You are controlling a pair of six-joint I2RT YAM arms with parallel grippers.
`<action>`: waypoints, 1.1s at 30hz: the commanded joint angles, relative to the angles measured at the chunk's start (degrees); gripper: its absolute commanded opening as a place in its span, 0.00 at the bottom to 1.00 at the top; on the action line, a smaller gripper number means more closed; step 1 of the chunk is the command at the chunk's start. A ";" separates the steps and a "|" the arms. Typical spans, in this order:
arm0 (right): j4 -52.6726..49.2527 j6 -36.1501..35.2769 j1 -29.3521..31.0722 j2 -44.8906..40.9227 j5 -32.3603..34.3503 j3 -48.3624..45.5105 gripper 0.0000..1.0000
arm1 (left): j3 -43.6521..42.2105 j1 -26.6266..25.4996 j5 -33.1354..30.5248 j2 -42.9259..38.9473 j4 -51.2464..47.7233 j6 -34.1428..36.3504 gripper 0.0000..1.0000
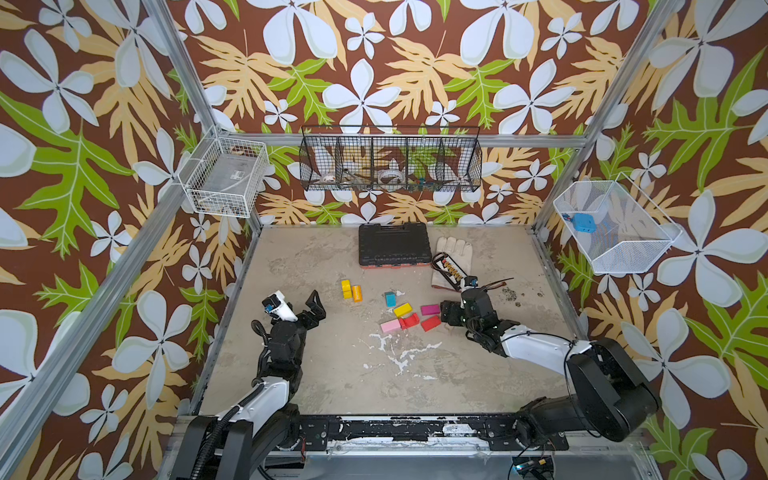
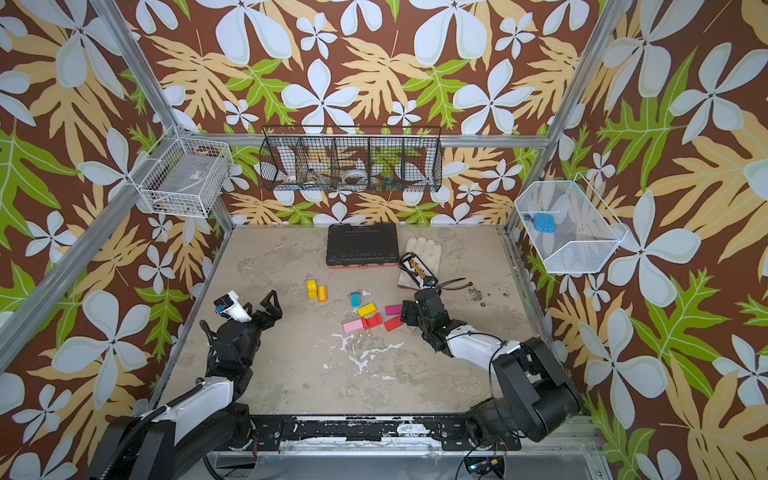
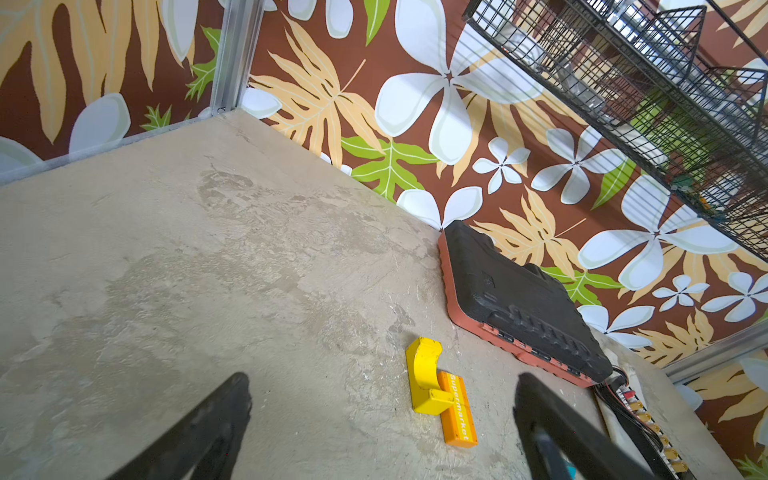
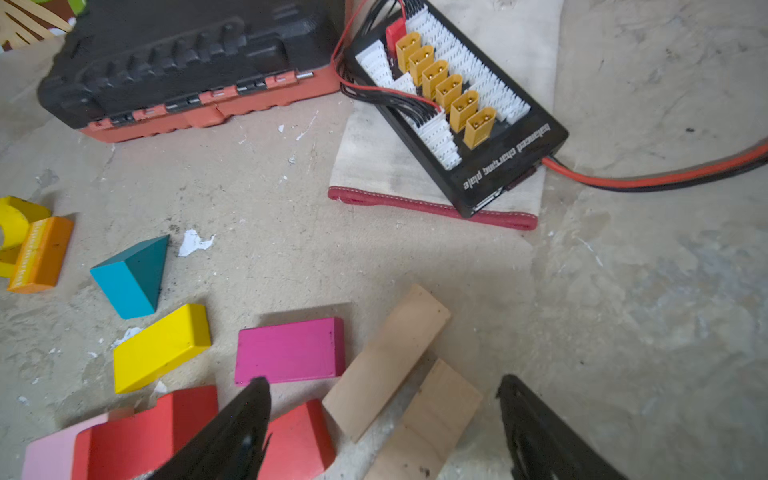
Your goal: Build the wood block tower
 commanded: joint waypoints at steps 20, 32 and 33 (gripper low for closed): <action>2.81 6.35 -1.10 -0.45 -6.44 -7.77 0.48 | 0.35 -0.02 0.15 -0.05 0.91 0.12 1.00; -2.19 8.65 -0.39 -6.97 -1.73 -10.22 0.44 | 0.05 0.00 0.07 -0.75 0.66 0.01 1.00; -2.43 8.27 -0.46 -6.36 -2.17 -9.03 0.44 | -0.02 -0.12 -0.08 -0.76 0.57 -0.09 1.00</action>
